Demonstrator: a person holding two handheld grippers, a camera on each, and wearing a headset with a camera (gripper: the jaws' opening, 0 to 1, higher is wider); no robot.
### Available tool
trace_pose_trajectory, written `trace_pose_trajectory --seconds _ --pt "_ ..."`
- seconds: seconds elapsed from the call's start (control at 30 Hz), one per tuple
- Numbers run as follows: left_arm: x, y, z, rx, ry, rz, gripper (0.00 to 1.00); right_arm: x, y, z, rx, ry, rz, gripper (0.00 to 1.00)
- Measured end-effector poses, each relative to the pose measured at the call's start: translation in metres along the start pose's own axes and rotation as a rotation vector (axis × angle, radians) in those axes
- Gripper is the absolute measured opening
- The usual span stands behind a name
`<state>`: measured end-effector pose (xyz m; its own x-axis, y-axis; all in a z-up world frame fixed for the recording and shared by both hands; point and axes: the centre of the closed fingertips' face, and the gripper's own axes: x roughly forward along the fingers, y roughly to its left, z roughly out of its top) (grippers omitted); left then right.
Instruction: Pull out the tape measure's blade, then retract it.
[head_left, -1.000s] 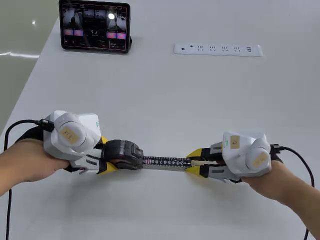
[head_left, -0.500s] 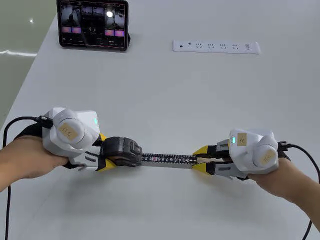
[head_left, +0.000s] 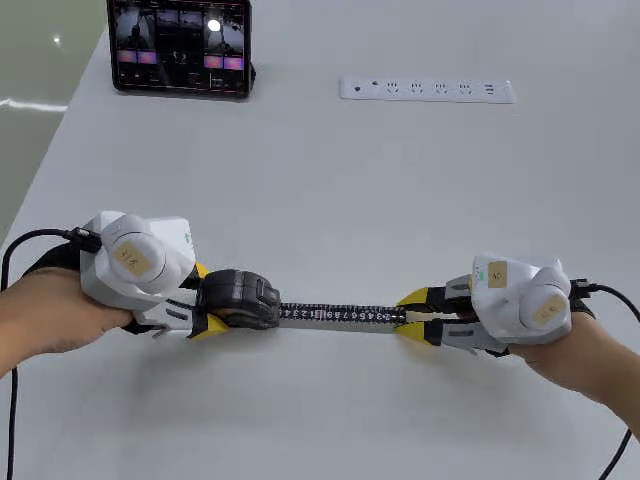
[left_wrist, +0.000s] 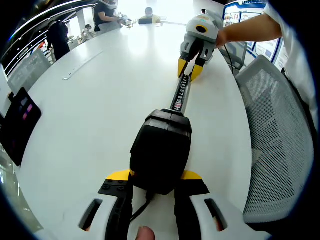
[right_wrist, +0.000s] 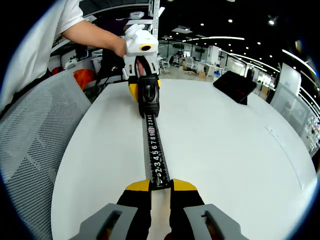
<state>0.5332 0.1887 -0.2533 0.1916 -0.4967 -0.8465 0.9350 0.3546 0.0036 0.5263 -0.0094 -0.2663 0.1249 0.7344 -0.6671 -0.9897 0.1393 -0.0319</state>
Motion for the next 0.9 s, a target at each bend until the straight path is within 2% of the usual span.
trace_pose_trajectory --seconds 0.9 --pt "-0.001 -0.001 0.001 0.001 0.003 0.0 0.27 -0.032 -0.006 -0.028 -0.012 0.075 -0.011 0.09"
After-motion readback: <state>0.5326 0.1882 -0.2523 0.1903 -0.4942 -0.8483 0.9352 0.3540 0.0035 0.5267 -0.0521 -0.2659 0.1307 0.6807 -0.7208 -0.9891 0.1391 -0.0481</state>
